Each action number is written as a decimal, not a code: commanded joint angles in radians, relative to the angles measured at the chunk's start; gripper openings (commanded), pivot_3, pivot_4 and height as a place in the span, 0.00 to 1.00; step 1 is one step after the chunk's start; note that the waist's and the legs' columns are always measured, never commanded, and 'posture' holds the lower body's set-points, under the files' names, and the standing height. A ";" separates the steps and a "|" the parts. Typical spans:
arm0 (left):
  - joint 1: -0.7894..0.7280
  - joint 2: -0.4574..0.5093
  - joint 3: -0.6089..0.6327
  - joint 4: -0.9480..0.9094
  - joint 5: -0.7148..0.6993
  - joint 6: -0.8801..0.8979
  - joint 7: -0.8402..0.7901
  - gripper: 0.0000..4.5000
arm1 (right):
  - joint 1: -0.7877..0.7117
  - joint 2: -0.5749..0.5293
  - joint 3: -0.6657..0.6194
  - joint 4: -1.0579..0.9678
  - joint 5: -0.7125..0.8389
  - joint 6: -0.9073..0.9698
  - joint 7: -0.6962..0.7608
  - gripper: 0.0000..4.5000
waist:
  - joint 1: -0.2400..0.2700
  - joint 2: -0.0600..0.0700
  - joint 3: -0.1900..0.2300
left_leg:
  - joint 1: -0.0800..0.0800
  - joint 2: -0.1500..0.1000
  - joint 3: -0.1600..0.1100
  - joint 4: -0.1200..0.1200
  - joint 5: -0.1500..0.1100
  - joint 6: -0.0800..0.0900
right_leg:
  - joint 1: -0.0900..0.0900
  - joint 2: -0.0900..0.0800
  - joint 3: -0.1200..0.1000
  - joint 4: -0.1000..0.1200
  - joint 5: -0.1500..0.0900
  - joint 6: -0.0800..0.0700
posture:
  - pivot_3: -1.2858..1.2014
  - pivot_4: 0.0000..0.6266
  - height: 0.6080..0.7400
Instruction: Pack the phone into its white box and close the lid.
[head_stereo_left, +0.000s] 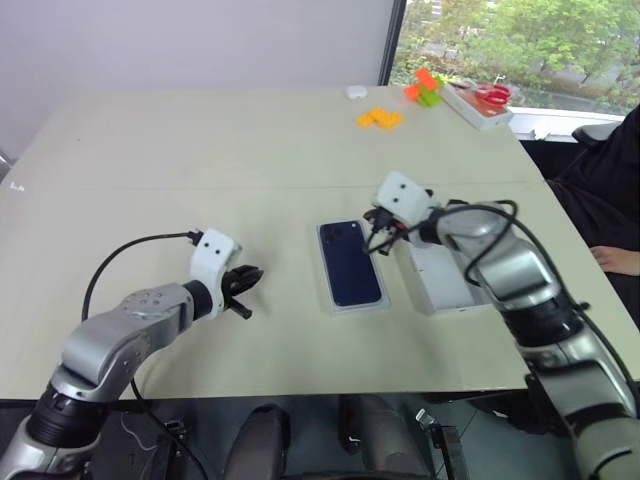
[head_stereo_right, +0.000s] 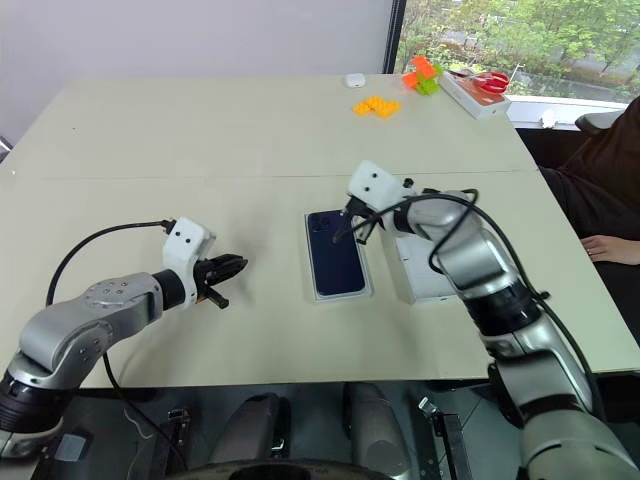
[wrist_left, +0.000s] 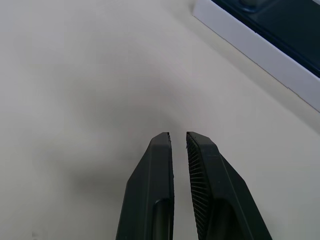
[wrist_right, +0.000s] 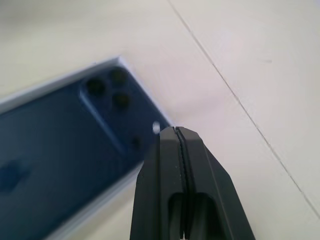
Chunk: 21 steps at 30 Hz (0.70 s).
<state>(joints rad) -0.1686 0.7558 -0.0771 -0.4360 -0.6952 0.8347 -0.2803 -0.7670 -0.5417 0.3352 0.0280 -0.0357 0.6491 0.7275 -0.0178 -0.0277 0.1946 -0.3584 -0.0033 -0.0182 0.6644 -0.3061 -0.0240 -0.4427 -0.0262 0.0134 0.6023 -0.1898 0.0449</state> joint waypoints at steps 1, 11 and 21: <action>0.023 0.012 0.029 -0.038 0.041 -0.035 -0.063 0.13 | -0.074 0.048 0.012 0.106 -0.040 -0.040 -0.027 0.00 | 0.000 0.000 0.000 | 0.000 0.000 0.000 0.000 0.000 0.000 | 0.000 0.000 0.000 0.000 0.000 0.000 | 0.52 0.24 1.00; 0.067 -0.036 0.093 -0.071 0.081 -0.014 -0.078 0.13 | -0.100 0.093 0.050 0.217 -0.071 -0.095 0.032 0.00 | 0.003 0.000 0.000 | -0.001 0.000 -0.002 0.000 -0.001 0.001 | 0.000 -0.003 0.000 -0.001 0.002 0.003 | 0.52 0.24 1.00; 0.062 -0.061 0.089 -0.075 0.112 0.000 -0.100 0.13 | -0.070 0.089 0.037 0.170 -0.082 -0.079 0.061 0.00 | 0.000 0.000 0.000 | 0.001 0.000 -0.002 0.000 0.000 0.001 | 0.000 -0.002 0.000 0.003 0.002 0.004 | 0.52 0.24 1.00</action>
<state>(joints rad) -0.0969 0.6967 -0.0107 -0.4810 -0.5967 0.8394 -0.3713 -0.8323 -0.4498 0.3910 0.2373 -0.1143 0.5724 0.7909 -0.0176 -0.0275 0.1946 -0.3570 -0.0029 -0.0205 0.6646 -0.3066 -0.0231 -0.4428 -0.0280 0.0134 0.6062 -0.1876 0.0485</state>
